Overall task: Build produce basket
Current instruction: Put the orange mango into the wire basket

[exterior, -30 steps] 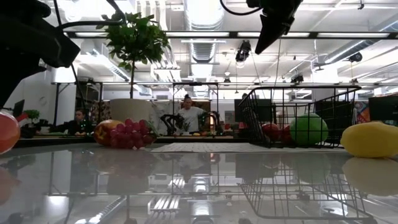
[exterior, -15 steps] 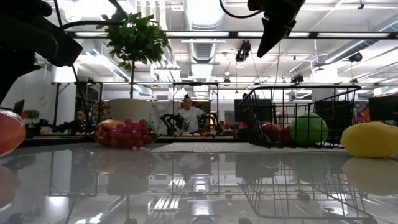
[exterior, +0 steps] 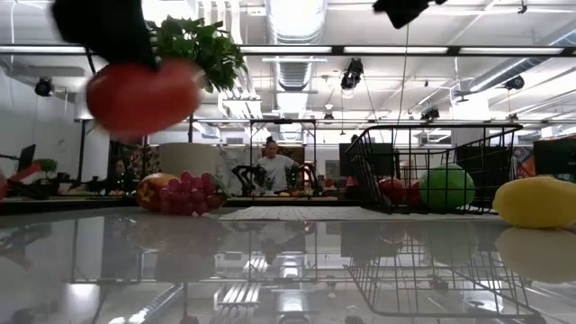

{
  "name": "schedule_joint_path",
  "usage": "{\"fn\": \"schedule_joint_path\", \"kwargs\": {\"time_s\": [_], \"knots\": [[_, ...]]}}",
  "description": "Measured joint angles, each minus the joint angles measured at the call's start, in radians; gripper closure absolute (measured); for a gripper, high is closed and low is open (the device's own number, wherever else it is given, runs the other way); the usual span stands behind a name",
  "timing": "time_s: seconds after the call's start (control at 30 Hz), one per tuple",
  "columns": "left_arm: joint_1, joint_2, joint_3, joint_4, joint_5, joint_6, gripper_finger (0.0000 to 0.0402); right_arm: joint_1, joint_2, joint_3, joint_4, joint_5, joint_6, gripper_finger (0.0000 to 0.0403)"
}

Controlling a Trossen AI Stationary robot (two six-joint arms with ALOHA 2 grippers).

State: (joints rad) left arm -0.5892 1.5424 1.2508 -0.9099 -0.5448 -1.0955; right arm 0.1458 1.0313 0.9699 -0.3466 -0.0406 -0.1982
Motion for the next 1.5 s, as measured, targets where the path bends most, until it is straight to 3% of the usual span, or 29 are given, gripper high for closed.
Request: {"fn": "schedule_joint_path", "kwargs": {"time_s": [0.1,0.2,0.47,0.6,0.9,1.13,1.3,1.5], "knots": [[0.007,-0.034,-0.005,0.132,-0.088,0.214,0.0197,0.016,-0.046,-0.113,0.152,-0.075,-0.068,0.0394],[0.014,-0.051,-0.014,0.248,-0.147,0.403,0.0197,0.022,-0.069,-0.206,0.294,-0.081,-0.100,0.0394],[0.030,-0.049,-0.016,0.457,-0.168,0.758,0.0197,0.022,-0.043,-0.331,0.537,-0.117,-0.065,0.0391],[0.040,-0.047,-0.019,0.491,-0.169,0.817,0.0197,0.025,-0.014,-0.336,0.569,-0.117,-0.063,0.0359],[0.071,-0.047,-0.053,0.645,-0.168,0.946,0.0197,0.025,0.083,-0.292,0.578,-0.116,-0.089,0.0208],[0.092,-0.046,-0.097,0.792,-0.158,1.050,0.0197,0.024,0.171,-0.266,0.659,-0.117,-0.055,0.0120],[0.106,-0.038,-0.097,0.804,-0.157,1.054,0.0197,0.024,0.199,-0.255,0.747,-0.116,-0.020,0.0082],[0.124,-0.011,-0.098,0.866,-0.157,1.093,0.0197,0.024,0.226,-0.255,0.817,-0.117,0.017,0.0075]]}}
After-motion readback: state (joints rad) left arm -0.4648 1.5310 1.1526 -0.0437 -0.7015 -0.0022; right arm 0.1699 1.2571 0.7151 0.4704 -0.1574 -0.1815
